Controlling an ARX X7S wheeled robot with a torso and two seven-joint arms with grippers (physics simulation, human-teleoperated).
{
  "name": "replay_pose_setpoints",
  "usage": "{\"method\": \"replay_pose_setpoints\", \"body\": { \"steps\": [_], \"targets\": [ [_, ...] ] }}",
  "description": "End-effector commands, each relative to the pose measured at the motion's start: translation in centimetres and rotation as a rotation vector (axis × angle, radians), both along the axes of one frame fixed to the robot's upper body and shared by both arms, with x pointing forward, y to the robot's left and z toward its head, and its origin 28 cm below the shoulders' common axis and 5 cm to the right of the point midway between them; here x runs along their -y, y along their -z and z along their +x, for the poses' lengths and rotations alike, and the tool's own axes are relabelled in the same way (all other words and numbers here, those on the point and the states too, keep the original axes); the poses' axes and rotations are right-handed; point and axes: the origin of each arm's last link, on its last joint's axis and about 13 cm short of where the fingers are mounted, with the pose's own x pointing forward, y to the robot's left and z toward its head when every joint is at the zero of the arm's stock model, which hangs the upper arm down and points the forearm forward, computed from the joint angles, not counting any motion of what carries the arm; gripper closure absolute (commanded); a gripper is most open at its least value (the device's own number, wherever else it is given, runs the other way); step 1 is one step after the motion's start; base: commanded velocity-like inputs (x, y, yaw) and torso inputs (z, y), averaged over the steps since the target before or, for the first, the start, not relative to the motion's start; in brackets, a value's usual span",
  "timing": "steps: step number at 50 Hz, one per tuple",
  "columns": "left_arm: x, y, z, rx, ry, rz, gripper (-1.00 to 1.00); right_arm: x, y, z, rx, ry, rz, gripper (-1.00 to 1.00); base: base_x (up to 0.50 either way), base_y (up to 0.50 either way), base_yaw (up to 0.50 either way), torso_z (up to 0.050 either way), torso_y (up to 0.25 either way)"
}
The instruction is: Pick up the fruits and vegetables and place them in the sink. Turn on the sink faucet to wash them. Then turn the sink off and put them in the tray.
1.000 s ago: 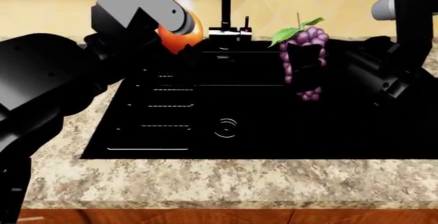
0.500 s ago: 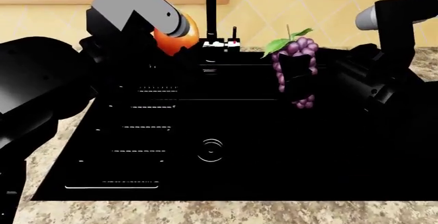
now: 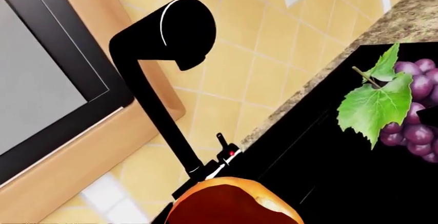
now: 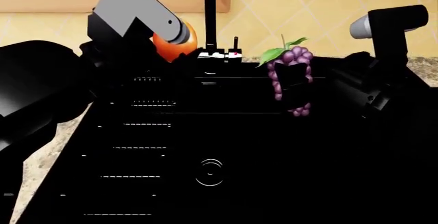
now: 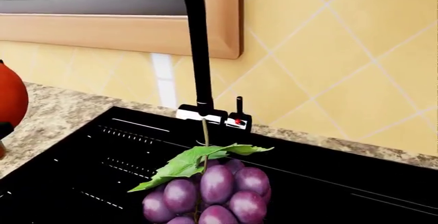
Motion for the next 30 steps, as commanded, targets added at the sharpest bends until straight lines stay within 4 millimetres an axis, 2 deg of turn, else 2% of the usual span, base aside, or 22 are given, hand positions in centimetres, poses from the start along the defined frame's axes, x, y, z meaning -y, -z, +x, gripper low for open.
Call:
{"method": "replay_pose_setpoints", "body": {
  "steps": [1,30],
  "targets": [
    [-0.02,0.1,-0.03,-0.002,-0.004,0.004,1.0,0.12,0.0,0.03,0.006,-0.01,0.016,1.0,0.0,0.0,0.0,0.0,0.0],
    [-0.24,0.73,-0.23,-0.015,-0.003,0.012,1.0,-0.19,0.43,0.5,-0.007,-0.003,-0.013,1.0,0.0,0.03,0.0,0.001,0.001]
  ]
}}
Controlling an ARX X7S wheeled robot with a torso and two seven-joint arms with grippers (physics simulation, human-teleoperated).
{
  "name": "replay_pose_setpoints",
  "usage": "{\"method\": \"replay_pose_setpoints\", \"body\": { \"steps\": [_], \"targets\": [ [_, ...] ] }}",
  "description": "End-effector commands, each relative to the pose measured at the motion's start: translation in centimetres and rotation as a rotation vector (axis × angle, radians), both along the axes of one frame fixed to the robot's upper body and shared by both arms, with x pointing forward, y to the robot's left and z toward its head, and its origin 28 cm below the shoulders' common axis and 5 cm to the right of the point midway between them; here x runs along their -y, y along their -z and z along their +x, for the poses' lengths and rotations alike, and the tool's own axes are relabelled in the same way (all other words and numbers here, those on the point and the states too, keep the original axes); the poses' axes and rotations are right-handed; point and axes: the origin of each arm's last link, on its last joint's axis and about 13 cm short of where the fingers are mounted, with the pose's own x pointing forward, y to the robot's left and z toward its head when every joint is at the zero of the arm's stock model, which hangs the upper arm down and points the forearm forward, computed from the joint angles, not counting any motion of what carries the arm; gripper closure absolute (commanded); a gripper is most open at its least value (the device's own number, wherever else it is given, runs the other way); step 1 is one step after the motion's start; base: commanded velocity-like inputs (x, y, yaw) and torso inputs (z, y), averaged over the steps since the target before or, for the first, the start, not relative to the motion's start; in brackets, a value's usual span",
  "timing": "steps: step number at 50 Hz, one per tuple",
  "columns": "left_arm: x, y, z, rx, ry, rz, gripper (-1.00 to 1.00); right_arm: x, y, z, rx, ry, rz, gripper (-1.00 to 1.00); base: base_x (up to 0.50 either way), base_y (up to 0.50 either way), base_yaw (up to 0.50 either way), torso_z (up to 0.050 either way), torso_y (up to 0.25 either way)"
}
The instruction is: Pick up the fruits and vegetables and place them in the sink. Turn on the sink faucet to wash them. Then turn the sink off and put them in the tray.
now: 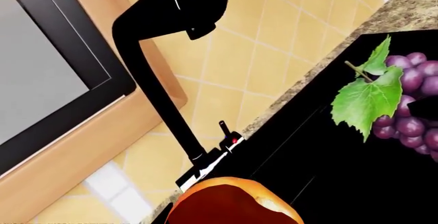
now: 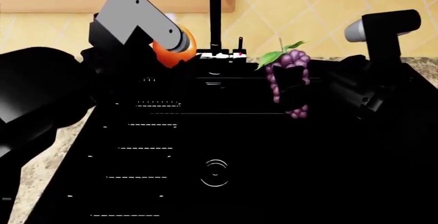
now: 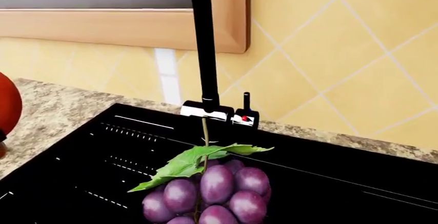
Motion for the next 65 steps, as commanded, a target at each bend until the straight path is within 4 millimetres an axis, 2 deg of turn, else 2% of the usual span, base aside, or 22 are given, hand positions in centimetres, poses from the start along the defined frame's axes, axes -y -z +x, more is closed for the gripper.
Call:
{"method": "replay_pose_setpoints", "body": {
  "steps": [1,15,24,27,31,35,40,53,59,65],
  "targets": [
    [-0.1,0.1,-0.1,0.0,-0.004,-0.005,1.0,-0.1,-0.1,0.2,0.013,-0.001,-0.017,1.0,0.0,0.0,0.0,0.0,0.0],
    [-0.1,0.5,-0.2,-0.013,-0.003,-0.005,1.0,-0.2,0.2,0.4,0.009,-0.024,-0.023,1.0,0.16,0.0,0.0,0.0,0.001],
    [-0.2,2.1,-0.4,-0.056,-0.001,0.004,1.0,-0.4,0.2,0.6,-0.001,-0.04,-0.023,1.0,0.0,0.0,0.0,0.0,0.0],
    [-0.1,2.0,-0.3,-0.053,-0.003,-0.004,1.0,-0.8,0.5,1.5,-0.034,-0.06,-0.087,1.0,0.0,0.0,0.0,0.0,0.0],
    [-0.2,1.9,-0.4,-0.049,-0.002,-0.01,1.0,-1.6,1.8,3.5,-0.094,-0.104,-0.231,1.0,0.0,0.0,0.0,0.0,0.0],
    [-0.4,2.0,-0.4,-0.05,-0.008,-0.018,1.0,-2.5,3.0,5.5,-0.157,-0.139,-0.304,1.0,0.0,0.0,0.0,0.0,0.0],
    [-0.4,1.8,-0.3,-0.047,-0.01,-0.025,1.0,-3.6,3.6,7.0,-0.199,-0.191,-0.339,1.0,0.0,0.0,0.0,0.0,0.002],
    [-0.6,1.3,-0.4,-0.032,-0.015,-0.034,1.0,-5.9,5.9,9.4,-0.299,-0.297,-0.402,1.0,0.0,0.0,0.0,0.0,0.0],
    [-0.6,1.2,-0.5,-0.028,-0.015,-0.039,1.0,-6.9,8.1,11.9,-0.379,-0.325,-0.434,1.0,0.0,0.0,0.0,0.0,0.0],
    [-0.9,1.1,-0.7,-0.028,-0.028,-0.039,1.0,-7.6,10.6,13.3,-0.426,-0.348,-0.471,1.0,0.0,0.0,0.0,0.0,0.002]
  ]
}}
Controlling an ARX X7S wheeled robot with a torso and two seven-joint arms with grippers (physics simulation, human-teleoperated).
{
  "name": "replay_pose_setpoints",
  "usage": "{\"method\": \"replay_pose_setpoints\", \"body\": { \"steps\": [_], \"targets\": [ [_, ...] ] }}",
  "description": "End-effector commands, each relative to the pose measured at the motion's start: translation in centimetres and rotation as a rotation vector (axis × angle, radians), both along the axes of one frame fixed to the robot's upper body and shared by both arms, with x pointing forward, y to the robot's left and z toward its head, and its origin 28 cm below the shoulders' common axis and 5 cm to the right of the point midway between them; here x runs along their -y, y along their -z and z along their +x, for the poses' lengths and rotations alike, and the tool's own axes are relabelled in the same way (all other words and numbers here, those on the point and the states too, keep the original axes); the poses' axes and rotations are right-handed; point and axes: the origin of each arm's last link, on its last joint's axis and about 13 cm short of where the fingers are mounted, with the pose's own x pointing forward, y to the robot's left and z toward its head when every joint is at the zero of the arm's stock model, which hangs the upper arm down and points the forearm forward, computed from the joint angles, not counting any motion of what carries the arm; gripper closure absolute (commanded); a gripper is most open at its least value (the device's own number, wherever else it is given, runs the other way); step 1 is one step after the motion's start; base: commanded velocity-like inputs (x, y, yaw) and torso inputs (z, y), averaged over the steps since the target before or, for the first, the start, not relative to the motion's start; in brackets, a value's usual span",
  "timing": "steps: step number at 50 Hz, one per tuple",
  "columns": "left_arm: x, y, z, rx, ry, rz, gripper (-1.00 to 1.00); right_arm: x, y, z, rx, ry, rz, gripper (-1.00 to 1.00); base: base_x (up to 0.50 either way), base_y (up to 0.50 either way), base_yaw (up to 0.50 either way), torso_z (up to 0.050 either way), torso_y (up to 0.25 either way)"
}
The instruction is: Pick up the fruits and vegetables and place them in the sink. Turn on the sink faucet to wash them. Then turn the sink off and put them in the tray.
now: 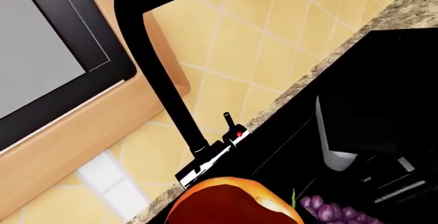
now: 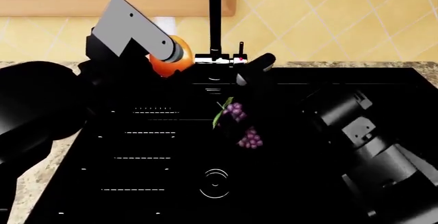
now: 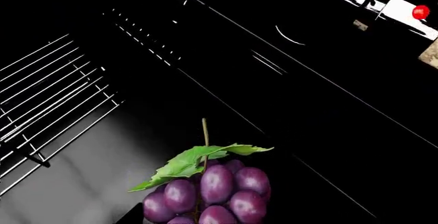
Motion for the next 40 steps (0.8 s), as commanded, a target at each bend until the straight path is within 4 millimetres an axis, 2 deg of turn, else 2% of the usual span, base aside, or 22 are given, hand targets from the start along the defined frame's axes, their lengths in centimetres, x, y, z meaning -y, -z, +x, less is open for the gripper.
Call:
{"method": "replay_pose_setpoints", "body": {
  "steps": [1,7,12,17,26,34,35,40],
  "targets": [
    [-0.3,-0.3,-0.3,0.008,-0.019,-0.01,1.0,-1.2,3.4,2.7,-0.074,-0.059,-0.11,1.0,0.0,0.0,0.0,0.0,0.0],
    [-0.5,-0.4,-0.6,0.002,-0.027,-0.011,1.0,-1.2,5.7,2.8,-0.111,-0.071,-0.165,1.0,0.0,0.0,0.0,0.0,0.0],
    [-0.5,-0.2,-0.8,-0.009,-0.023,-0.01,1.0,-0.8,8.4,2.7,-0.151,-0.052,-0.206,1.0,0.0,0.0,0.0,0.0,0.0],
    [-0.5,-0.1,-0.9,-0.015,-0.024,-0.008,1.0,-0.6,9.9,2.1,-0.182,-0.047,-0.212,1.0,0.0,0.0,0.0,0.0,0.0],
    [-0.6,0.1,-0.9,-0.021,-0.025,-0.008,1.0,-1.0,11.7,1.2,-0.226,-0.071,-0.211,1.0,0.0,0.0,0.0,0.0,0.0],
    [-0.7,0.2,-1.1,-0.023,-0.03,-0.009,1.0,-1.3,12.2,0.8,-0.249,-0.087,-0.203,1.0,0.0,0.0,0.0,0.0,0.0],
    [-0.7,0.2,-1.1,-0.024,-0.029,-0.009,1.0,-1.4,12.0,0.9,-0.255,-0.099,-0.197,-1.0,0.0,0.0,0.01,0.0,0.0],
    [-0.7,0.3,-1.1,-0.026,-0.028,-0.009,1.0,-1.8,9.9,1.8,-0.234,-0.135,-0.139,-1.0,0.0,0.0,0.0,0.0,0.0]
  ]
}}
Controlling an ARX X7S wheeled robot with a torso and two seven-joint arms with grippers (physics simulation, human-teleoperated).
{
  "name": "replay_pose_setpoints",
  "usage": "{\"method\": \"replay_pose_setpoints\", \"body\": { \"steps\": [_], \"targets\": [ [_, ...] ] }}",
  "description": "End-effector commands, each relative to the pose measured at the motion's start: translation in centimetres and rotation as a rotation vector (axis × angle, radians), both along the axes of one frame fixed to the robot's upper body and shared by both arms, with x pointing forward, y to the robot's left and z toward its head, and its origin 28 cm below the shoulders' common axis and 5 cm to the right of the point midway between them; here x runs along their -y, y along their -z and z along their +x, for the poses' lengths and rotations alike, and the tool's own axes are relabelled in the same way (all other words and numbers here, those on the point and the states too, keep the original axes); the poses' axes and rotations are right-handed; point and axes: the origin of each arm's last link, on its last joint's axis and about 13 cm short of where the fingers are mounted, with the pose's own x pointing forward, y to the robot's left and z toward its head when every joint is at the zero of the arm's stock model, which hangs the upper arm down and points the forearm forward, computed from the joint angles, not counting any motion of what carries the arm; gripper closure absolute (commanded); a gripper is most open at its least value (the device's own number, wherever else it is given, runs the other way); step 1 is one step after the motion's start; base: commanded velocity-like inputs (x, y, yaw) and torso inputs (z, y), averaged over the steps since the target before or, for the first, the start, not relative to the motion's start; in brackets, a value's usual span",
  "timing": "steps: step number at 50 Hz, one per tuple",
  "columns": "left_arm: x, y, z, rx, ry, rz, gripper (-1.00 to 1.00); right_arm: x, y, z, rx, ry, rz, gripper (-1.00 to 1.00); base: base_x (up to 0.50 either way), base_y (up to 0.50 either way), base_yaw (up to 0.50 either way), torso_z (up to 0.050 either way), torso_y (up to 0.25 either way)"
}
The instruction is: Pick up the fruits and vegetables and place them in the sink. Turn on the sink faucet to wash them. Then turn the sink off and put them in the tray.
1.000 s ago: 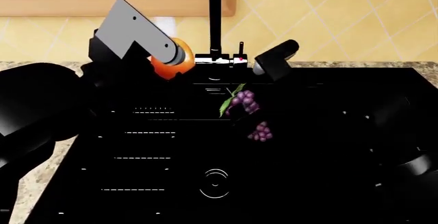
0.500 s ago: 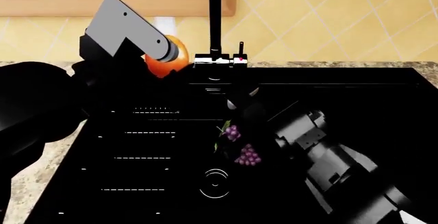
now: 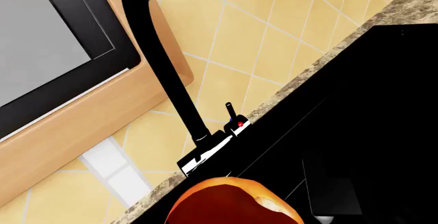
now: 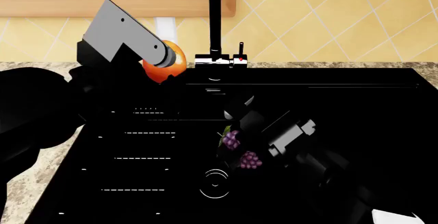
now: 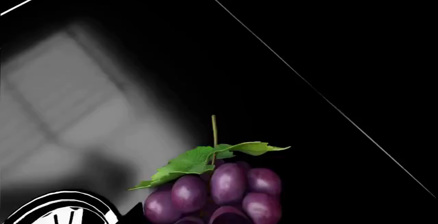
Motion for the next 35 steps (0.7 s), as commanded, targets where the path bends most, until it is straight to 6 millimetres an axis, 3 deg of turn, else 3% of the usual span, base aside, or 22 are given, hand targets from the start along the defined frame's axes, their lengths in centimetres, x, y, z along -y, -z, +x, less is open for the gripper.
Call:
{"method": "replay_pose_setpoints", "body": {
  "steps": [1,7,19,29,35],
  "targets": [
    [-0.1,0.1,-0.1,-0.001,-0.006,-0.006,1.0,-0.6,1.2,-0.8,-0.108,-0.063,0.049,-1.0,0.0,0.0,0.0,0.0,0.0],
    [0.0,0.1,-0.2,0.0,0.005,-0.006,1.0,-0.4,-4.5,-3.0,0.008,-0.117,0.158,-1.0,0.0,0.0,0.0,0.0,0.0],
    [0.3,-0.1,-0.3,0.001,0.021,0.002,1.0,1.6,-14.5,-5.2,0.281,-0.09,0.298,-1.0,0.0,0.0,0.0,0.0,0.0],
    [1.1,-0.3,-0.3,-0.031,0.07,0.064,1.0,4.5,-17.4,-5.6,0.41,0.057,0.284,-1.0,0.0,0.0,0.0,0.0,0.0],
    [2.2,0.2,-0.5,-0.061,0.136,0.125,1.0,6.3,-17.6,-7.0,0.451,0.136,0.304,-1.0,0.0,0.0,0.0,0.0,0.0]
  ]
}}
